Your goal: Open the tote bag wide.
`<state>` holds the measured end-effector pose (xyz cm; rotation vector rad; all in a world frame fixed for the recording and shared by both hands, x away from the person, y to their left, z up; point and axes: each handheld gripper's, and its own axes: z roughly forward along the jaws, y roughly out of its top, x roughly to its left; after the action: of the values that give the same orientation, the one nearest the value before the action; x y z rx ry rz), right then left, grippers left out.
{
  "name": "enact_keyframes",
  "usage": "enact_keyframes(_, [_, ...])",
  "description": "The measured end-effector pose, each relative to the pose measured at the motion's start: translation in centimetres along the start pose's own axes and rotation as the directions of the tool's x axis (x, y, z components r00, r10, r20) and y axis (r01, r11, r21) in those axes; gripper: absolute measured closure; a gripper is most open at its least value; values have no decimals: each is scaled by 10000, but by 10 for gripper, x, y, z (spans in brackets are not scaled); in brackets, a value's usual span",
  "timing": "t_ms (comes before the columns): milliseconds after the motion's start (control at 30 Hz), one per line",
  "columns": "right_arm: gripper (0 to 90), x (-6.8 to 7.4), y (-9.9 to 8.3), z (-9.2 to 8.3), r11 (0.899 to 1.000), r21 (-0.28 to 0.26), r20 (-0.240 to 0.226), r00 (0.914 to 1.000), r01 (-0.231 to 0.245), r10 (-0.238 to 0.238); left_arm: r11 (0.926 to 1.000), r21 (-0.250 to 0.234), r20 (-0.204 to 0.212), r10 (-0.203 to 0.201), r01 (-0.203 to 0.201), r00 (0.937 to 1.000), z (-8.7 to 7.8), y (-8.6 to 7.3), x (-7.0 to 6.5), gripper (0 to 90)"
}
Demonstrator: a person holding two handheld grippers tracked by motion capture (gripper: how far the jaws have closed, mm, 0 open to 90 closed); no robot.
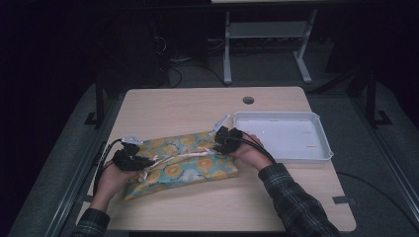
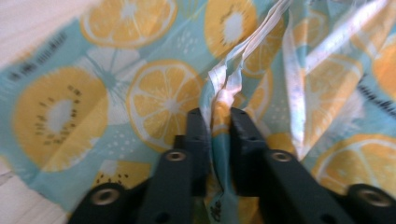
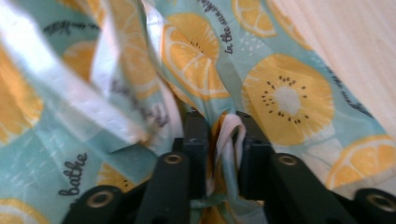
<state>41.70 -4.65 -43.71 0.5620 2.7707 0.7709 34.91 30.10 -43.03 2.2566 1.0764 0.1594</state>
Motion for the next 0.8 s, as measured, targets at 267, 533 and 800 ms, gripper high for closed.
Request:
enact_keyframes(267, [575,-10,-3,-33,9912,-1179,-489,9973,-608,553,9958,-907,460,-73,115,9989,-28,2,-5,487])
enact_keyframes(533, [494,-15,-3,-59,9765,-1896,-786,9929,-1024,888,9856,-1675,404,-188,253,9990,-49,3,-4,367])
enact_keyframes(800, [451,-9,2,-69,9680,-2402,-1215,9916,-725,441,9753,-2201,263,-125,180,9996,-62,4,-1,294])
